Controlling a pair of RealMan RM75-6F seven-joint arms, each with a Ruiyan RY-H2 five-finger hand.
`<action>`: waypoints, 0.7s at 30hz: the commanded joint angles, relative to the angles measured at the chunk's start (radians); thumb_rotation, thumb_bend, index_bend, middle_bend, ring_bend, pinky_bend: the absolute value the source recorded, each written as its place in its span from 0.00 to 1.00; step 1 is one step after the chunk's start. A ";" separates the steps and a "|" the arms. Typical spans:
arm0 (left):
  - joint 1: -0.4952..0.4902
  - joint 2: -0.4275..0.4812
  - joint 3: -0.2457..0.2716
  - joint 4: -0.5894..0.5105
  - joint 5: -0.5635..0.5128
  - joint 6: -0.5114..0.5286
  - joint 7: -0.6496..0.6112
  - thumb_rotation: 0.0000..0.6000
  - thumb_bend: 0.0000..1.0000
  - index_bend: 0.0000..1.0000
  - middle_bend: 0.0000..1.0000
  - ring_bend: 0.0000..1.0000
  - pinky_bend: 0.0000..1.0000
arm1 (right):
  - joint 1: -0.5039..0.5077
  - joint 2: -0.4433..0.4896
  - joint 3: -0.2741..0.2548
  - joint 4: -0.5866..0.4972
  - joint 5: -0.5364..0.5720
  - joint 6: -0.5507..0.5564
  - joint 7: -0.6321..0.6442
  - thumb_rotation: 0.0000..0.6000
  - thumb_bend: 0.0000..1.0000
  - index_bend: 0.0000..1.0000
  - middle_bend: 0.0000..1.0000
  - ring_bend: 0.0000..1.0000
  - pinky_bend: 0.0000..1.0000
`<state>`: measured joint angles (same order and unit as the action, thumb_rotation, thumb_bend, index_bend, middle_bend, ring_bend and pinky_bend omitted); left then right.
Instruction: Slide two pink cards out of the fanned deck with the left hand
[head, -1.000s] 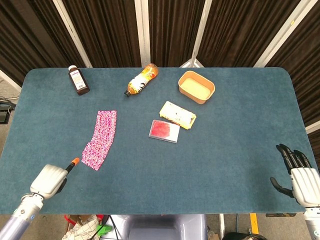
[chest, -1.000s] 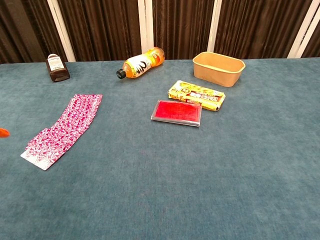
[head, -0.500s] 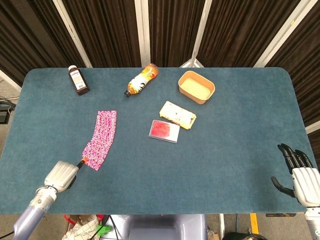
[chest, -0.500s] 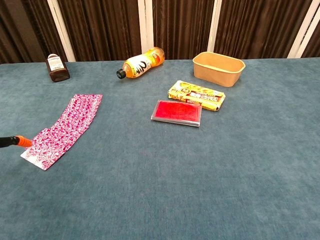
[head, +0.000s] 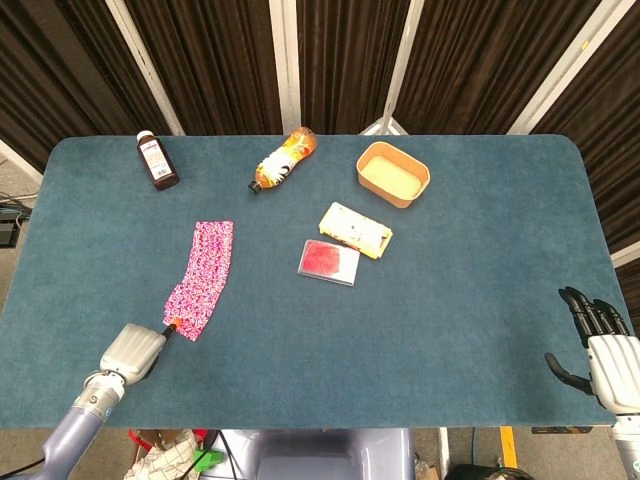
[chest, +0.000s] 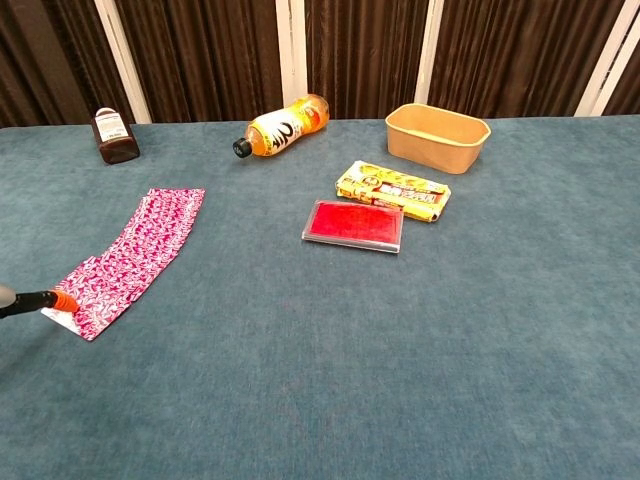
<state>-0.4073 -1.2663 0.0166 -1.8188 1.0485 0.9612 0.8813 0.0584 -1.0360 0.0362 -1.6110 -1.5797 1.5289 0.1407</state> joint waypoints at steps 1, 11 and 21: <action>-0.006 -0.001 0.009 -0.007 -0.006 0.010 0.010 1.00 0.77 0.11 0.91 0.76 0.70 | 0.000 0.000 0.000 0.000 0.000 0.000 0.001 1.00 0.31 0.00 0.11 0.18 0.14; -0.026 0.006 0.038 -0.038 -0.052 0.038 0.049 1.00 0.77 0.12 0.91 0.76 0.70 | -0.001 0.000 0.002 0.001 0.001 0.002 0.004 1.00 0.31 0.00 0.11 0.18 0.14; -0.029 0.033 0.086 -0.096 -0.113 0.095 0.111 1.00 0.77 0.14 0.91 0.76 0.70 | -0.001 0.001 0.001 0.000 -0.003 0.003 0.004 1.00 0.31 0.00 0.11 0.18 0.14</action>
<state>-0.4353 -1.2380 0.0955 -1.9066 0.9434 1.0484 0.9847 0.0573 -1.0349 0.0368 -1.6106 -1.5823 1.5316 0.1453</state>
